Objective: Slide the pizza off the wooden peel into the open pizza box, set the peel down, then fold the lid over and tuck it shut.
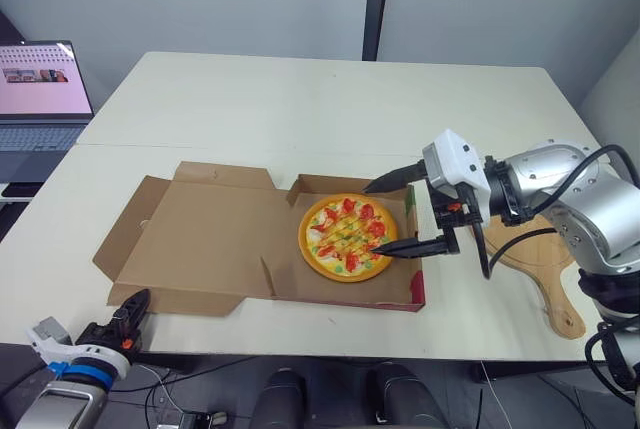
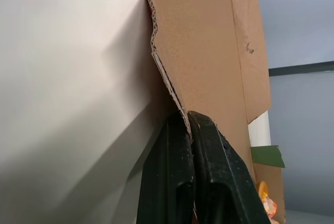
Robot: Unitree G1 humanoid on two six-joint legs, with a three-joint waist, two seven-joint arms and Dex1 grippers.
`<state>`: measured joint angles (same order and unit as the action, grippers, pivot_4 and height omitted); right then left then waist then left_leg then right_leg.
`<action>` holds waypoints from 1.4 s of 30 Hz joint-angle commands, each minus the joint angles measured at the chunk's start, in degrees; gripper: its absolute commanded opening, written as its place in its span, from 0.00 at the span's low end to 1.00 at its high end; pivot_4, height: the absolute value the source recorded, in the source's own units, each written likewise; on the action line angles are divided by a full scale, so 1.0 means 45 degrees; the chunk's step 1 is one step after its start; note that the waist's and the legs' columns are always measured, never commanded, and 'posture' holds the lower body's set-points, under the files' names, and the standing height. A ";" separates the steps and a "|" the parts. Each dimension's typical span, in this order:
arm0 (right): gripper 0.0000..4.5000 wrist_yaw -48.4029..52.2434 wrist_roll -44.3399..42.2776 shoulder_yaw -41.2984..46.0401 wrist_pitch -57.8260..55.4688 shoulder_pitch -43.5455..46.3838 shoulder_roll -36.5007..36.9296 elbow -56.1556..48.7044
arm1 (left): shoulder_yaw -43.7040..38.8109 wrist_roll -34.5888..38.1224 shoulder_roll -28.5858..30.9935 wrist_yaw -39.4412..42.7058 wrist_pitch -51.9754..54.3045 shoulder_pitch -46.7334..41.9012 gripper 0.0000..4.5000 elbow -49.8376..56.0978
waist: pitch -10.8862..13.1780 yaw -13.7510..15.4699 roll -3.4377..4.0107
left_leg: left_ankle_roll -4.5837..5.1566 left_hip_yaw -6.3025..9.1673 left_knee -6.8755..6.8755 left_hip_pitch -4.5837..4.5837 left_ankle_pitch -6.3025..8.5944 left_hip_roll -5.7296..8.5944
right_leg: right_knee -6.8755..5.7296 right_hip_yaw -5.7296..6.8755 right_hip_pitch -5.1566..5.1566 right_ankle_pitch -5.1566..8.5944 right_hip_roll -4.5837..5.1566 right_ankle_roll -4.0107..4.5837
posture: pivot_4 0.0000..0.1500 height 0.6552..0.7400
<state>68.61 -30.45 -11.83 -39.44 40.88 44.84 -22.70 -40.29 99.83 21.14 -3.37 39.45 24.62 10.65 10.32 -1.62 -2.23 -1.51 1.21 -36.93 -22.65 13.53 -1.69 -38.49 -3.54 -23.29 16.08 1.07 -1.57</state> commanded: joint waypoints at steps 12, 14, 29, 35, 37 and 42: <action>0.71 -0.3752 0.3843 0.0130 0.1948 0.0223 -0.0511 0.3161 | -0.1432 -0.0321 0.3137 0.1445 0.0138 -0.0416 0.00 0.1503 | 0.0005 -0.0011 -0.0001 | -0.0003 0.0006 0.0024 -0.0039 0.0000 -0.0009 | 0.0102 0.0035 -0.0007 -0.0047 0.0005 0.0064 | 1.00 0.91; 0.55 -0.4182 0.5025 -0.0445 0.2882 0.0645 -0.0807 0.4474 | -0.1420 -0.0353 0.3464 0.1458 0.0154 -0.0777 0.00 0.1402 | 0.0009 -0.0028 0.0006 | -0.0002 -0.0003 0.0035 -0.0041 0.0000 -0.0004 | 0.0114 0.0029 -0.0008 -0.0074 0.0006 0.0079 | 1.00 0.91; 0.01 -0.3384 0.8775 -0.2574 0.8942 0.3510 -0.3268 1.4134 | -0.1014 -0.2399 0.5334 0.3468 0.1132 -0.2651 0.00 0.0454 | 0.0023 -0.0019 0.0015 | -0.0002 -0.0045 0.0046 -0.0056 0.0000 0.0012 | 0.0117 0.0038 -0.0031 -0.0114 -0.0076 0.0023 | 1.00 0.91; 0.01 -0.1726 0.8563 -0.2378 0.9617 0.3474 -0.3229 1.4233 | -0.0897 -0.3678 0.6374 0.4830 0.1385 -0.3846 0.00 -0.0119 | 0.0031 -0.0058 0.0029 | -0.0003 -0.0039 0.0049 -0.0053 0.0000 0.0010 | 0.0108 0.0048 -0.0032 -0.0133 -0.0082 -0.0008 | 1.00 0.91; 0.01 -0.1075 0.8434 -0.2353 0.9542 0.3269 -0.3125 1.3809 | -0.0781 -0.4103 0.6738 0.5498 0.1602 -0.4077 0.00 -0.0185 | 0.0034 -0.0062 0.0034 | -0.0003 -0.0034 0.0050 -0.0052 0.0001 0.0010 | 0.0109 0.0054 -0.0033 -0.0142 -0.0095 -0.0022 | 1.00 0.91; 0.01 -0.0377 0.8232 -0.2210 0.9283 0.2709 -0.3000 1.2845 | -0.0686 -0.4124 0.7533 0.6829 0.2398 -0.4561 0.00 0.0356 | 0.0035 -0.0065 0.0035 | -0.0003 -0.0013 0.0068 -0.0053 0.0001 -0.0001 | 0.0108 0.0071 -0.0038 -0.0142 -0.0100 -0.0021 | 1.00 0.91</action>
<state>65.78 7.76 -23.34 2.47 53.16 30.97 37.58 -42.91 80.96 53.50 24.93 49.34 4.94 9.89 10.48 -1.91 -2.07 -1.53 1.18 -36.62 -22.89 13.54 -1.70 -38.00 -3.21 -23.46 15.45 0.63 -1.66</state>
